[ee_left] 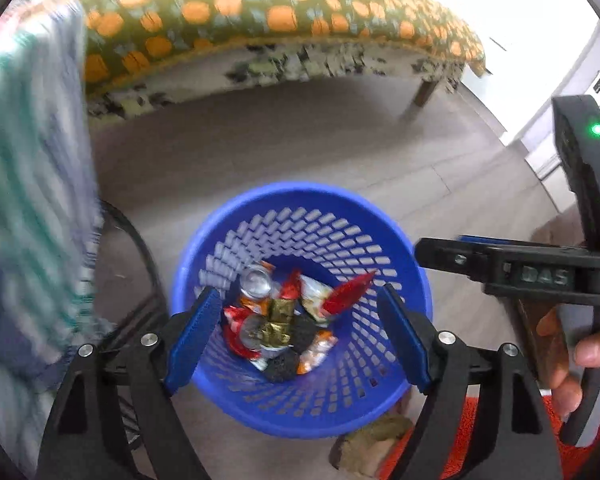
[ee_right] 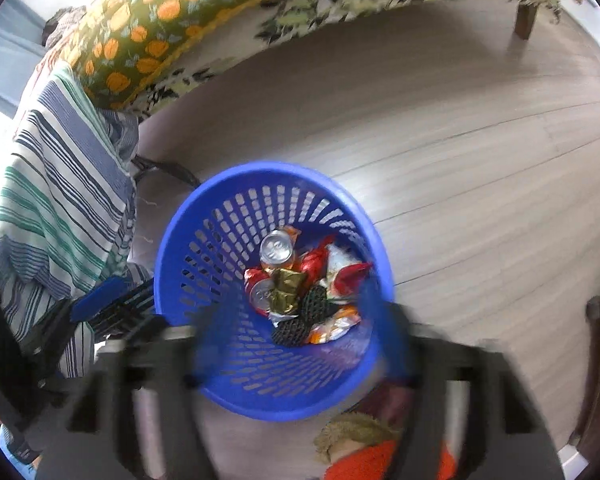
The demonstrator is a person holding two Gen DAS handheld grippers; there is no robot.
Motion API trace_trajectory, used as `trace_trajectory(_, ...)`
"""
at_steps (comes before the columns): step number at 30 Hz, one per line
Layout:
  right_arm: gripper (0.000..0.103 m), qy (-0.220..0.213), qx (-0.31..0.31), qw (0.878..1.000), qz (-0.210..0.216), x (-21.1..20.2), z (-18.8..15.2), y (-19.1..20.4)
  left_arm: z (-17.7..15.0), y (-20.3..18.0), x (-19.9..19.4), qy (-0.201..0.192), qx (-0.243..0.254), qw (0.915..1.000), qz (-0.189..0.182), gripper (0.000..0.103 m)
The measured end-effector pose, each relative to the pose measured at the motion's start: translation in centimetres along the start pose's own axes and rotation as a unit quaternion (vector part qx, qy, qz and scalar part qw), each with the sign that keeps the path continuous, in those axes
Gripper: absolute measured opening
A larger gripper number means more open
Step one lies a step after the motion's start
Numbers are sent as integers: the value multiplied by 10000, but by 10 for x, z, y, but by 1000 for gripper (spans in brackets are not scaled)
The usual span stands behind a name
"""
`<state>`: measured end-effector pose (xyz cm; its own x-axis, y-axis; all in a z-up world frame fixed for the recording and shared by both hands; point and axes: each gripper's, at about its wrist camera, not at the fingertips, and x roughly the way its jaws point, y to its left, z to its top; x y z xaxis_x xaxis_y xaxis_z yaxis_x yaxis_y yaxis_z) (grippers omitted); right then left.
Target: Collect trash
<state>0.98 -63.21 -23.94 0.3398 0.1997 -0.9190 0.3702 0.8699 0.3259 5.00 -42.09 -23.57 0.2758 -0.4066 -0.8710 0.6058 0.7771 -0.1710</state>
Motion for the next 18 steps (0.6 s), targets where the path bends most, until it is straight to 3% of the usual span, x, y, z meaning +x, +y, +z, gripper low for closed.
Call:
trace_trajectory(3,88,-164,-7,9997,-153,-24,-8,4,-5,-9,-32,-232,43,9997,72,81)
trace_trajectory(6,90,-404,26,9992,-65,-52,-21,6,-10,-23,-65,-499,200,9982,265,90)
trace_trajectory(9,95,-657,-37,9978,52,-78,-39,9,-16,-33,-95,-744,320,9965,190,95)
trace_trajectory(15,99,-1346,-91,9908,-72,-118,-76,12,-24,-45,-144,-1461,430,9876,379,98)
trace_trajectory(18,99,-1589,-100,9869,-279,-127,-89,10,-27,-53,-151,-1439,708,9863,395,98)
